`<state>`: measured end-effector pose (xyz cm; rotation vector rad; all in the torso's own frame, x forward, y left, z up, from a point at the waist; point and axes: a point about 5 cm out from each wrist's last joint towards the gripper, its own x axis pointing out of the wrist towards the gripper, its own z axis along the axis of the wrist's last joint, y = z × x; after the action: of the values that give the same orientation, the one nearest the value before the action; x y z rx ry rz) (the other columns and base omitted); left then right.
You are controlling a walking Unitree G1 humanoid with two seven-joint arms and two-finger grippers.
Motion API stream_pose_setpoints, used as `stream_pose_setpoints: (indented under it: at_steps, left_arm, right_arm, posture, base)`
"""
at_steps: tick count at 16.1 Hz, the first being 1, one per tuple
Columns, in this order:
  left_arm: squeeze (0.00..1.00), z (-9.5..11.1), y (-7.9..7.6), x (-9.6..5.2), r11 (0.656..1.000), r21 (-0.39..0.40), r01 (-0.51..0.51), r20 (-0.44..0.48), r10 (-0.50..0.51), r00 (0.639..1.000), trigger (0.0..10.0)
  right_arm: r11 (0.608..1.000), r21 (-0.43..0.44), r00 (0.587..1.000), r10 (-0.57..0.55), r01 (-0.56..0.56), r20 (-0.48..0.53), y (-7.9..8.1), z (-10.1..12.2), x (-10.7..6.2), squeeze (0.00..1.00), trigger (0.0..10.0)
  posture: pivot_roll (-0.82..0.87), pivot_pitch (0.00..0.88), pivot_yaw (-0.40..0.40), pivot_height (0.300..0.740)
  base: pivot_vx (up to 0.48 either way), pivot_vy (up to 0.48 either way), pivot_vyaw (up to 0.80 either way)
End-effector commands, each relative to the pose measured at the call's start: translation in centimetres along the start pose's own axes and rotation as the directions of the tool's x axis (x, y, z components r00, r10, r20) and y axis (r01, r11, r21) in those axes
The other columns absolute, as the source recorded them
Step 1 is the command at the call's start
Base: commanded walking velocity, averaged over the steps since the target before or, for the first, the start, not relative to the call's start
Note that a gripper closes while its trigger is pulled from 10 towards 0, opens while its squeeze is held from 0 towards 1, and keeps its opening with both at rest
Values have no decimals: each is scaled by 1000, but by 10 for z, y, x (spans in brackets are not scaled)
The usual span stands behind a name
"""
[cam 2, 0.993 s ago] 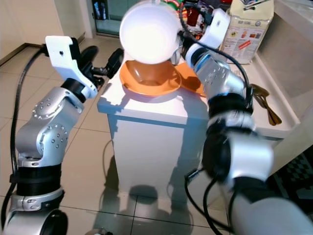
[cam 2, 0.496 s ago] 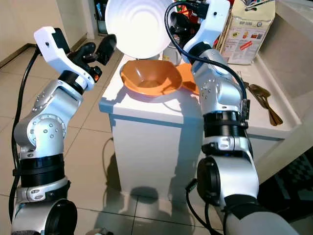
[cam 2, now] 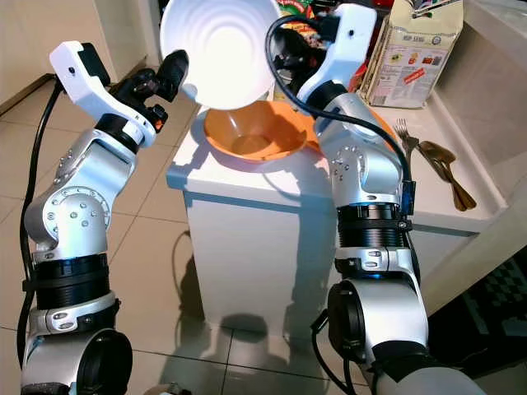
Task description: Setting the table
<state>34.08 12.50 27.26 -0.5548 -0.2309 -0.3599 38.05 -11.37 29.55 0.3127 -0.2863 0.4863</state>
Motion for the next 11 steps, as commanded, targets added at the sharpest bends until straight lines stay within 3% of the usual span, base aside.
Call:
stream_pose_setpoints:
  at_steps: [1, 5, 8, 11]
  left_arm:
    - [0, 6, -9, 2, 999, 0, 38, 21, -38, 999, 10000]
    - [0, 3, -7, 2, 1000, 4, 28, 12, -29, 1000, 10000]
    - [0, 4, -7, 3, 1000, 7, 27, 15, -27, 1000, 10000]
    - [0, 4, -8, 4, 1000, 5, 30, 18, -30, 999, 10000]
  right_arm:
    - [1000, -4, 998, 27, -26, 50, 3, 13, -1, 0, 0]
    - [998, 20, 997, 54, -55, 58, 7, 14, -3, 0, 0]
    - [992, 107, 996, 53, -60, 66, 7, 13, -5, 0, 0]
    - [990, 125, 997, 62, -67, 45, 6, 7, -9, 0, 0]
  posture:
    - [39, 0, -16, 740]
    - [38, 0, -18, 740]
    - [37, 0, -15, 740]
    - [38, 0, -17, 740]
  base:
    - [0, 0, 0]
    - [0, 0, 0]
    - [0, 0, 0]
    - [0, 0, 0]
